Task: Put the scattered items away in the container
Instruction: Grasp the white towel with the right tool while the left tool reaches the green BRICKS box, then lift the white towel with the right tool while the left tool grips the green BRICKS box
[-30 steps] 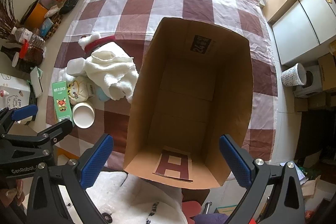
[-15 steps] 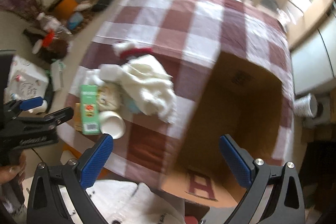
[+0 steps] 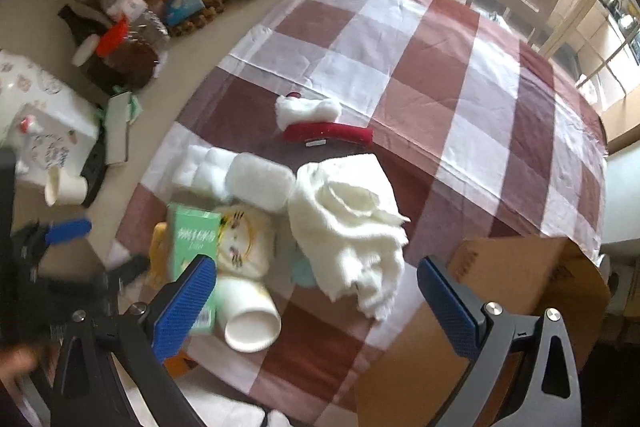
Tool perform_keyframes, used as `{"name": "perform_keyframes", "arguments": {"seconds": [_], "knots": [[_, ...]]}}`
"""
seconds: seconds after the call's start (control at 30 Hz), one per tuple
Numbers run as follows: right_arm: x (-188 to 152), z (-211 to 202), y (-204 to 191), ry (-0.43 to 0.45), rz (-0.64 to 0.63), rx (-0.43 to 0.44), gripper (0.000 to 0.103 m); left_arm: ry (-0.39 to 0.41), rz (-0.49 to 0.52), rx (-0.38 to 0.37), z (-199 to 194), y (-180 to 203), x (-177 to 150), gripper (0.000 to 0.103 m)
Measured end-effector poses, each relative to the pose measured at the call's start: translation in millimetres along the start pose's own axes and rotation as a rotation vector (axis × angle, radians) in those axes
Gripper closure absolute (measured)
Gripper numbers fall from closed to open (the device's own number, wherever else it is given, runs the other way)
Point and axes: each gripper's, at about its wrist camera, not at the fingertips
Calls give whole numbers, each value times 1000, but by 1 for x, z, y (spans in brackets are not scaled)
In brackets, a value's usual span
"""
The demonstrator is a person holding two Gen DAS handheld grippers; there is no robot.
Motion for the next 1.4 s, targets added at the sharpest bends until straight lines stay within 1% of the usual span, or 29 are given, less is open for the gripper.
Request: {"name": "perform_keyframes", "arguments": {"seconds": [0.07, 0.13, 0.23, 0.3, 0.37, 0.4, 0.47, 0.6, 0.63, 0.67, 0.7, 0.73, 0.8, 0.93, 0.97, 1.07, 1.17, 1.23, 1.33, 1.4], "knots": [[8, 15, 3, -30, 5, 3, 4, -2, 18, -29, 10, 8, 0, 3], [15, 32, 7, -75, 5, 13, 6, -7, 32, -48, 21, 15, 0, 11], [23, 59, 9, -151, -21, 5, 7, -23, 39, -77, 36, 22, 2, 16], [26, 77, 11, -203, -36, -9, 8, -27, 50, -83, 42, 27, 2, 20], [25, 89, 12, -234, -45, -14, 9, -28, 64, -79, 46, 32, 3, 25], [25, 95, 14, -249, -42, -19, 10, -28, 71, -76, 48, 34, 4, 26], [24, 106, 17, -276, -38, -23, 16, -24, 82, -56, 52, 38, 4, 26], [22, 122, 19, -311, -45, -22, 17, -19, 94, -16, 59, 40, 8, 26], [22, 126, 19, -320, -49, -21, 20, -20, 96, -3, 61, 39, 9, 26], [21, 129, 19, -325, -55, -21, 26, -22, 103, 15, 64, 39, 9, 26], [21, 133, 19, -332, -59, -22, 28, -23, 110, 37, 67, 38, 10, 26], [21, 136, 19, -335, -59, -21, 31, -26, 113, 51, 71, 37, 11, 26], [20, 141, 20, -342, -61, -13, 37, -39, 107, 56, 76, 33, 13, 28], [19, 144, 27, -333, -39, -5, 47, -35, 98, 23, 79, 24, 19, 28], [19, 142, 29, -327, -32, 3, 48, -33, 101, 17, 79, 23, 21, 28], [17, 134, 38, -299, 3, 29, 60, -30, 91, -7, 77, 19, 26, 28], [14, 121, 47, -269, 38, 73, 68, -27, 75, -39, 73, 13, 29, 32], [12, 109, 53, -248, 61, 105, 71, -21, 64, -62, 69, 8, 30, 38], [9, 90, 59, -212, 73, 144, 71, -12, 49, -85, 63, 3, 32, 45], [7, 77, 62, -184, 69, 157, 71, -15, 34, -101, 60, -2, 31, 48]]}}
Point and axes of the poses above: each gripper's, at about its wrist camera, not at the fingertips, and z roughly the way its jaws point, y to its right, x to its top, and after that the axes turned 1 degree about -z, right-handed
